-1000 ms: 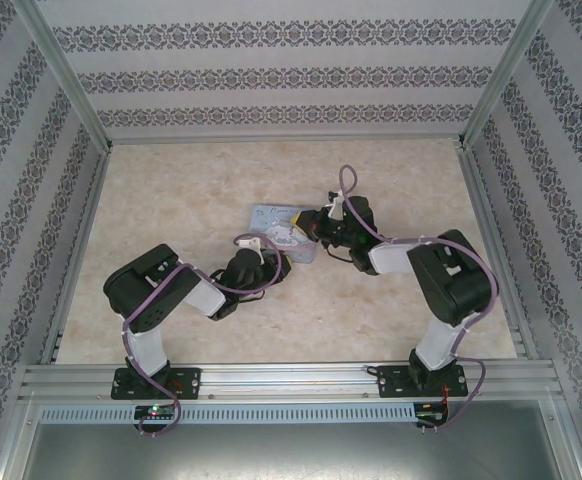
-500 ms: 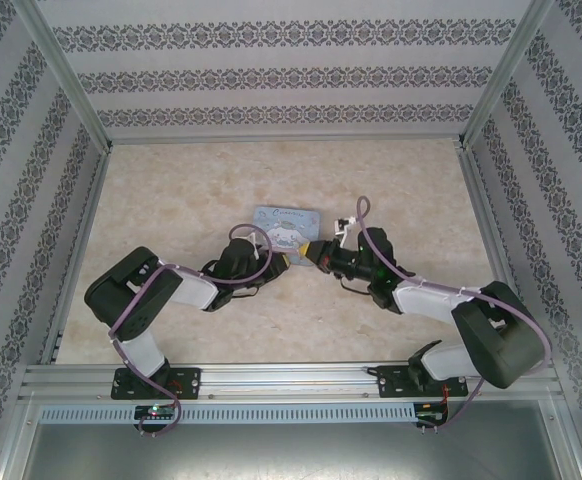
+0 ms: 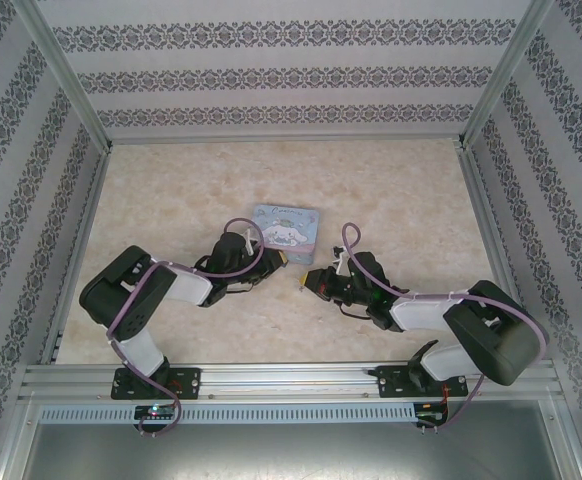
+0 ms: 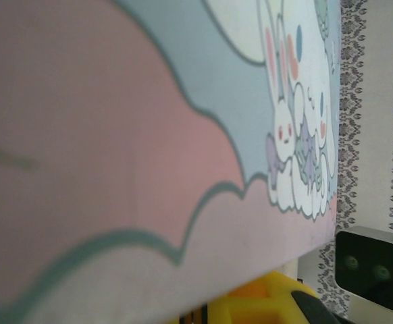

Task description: Unlock the padlock with the key

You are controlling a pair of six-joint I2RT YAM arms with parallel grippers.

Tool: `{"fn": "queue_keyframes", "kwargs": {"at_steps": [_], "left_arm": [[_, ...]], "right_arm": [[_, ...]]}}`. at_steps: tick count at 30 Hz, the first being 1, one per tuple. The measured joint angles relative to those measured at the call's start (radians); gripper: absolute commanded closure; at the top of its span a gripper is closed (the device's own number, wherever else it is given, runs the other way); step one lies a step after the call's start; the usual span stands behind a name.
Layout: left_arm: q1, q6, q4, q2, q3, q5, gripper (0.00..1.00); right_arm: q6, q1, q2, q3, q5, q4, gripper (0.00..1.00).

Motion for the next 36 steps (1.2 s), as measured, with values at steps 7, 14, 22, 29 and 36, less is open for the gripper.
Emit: {"fn": "queue_keyframes", "kwargs": {"at_steps": [7, 14, 22, 29, 36], "left_arm": [[0.020, -0.008, 0.033, -0.015, 0.000, 0.085, 1.00], [0.023, -0.043, 0.060, -0.015, 0.000, 0.119, 1.00], [0.028, -0.109, 0.147, 0.005, 0.000, 0.130, 1.00], [0.028, -0.129, 0.161, 0.006, 0.000, 0.130, 1.00], [0.028, -0.131, 0.163, 0.006, 0.000, 0.130, 1.00]], "right_arm": [[0.000, -0.001, 0.044, 0.001, 0.002, 0.032, 1.00], [0.004, -0.003, 0.051, 0.013, 0.002, 0.046, 1.00], [0.011, -0.022, 0.056, 0.039, 0.003, 0.046, 1.00], [0.026, -0.042, 0.056, 0.064, 0.010, 0.049, 1.00], [0.031, -0.055, 0.072, 0.071, 0.010, 0.050, 1.00]]}}
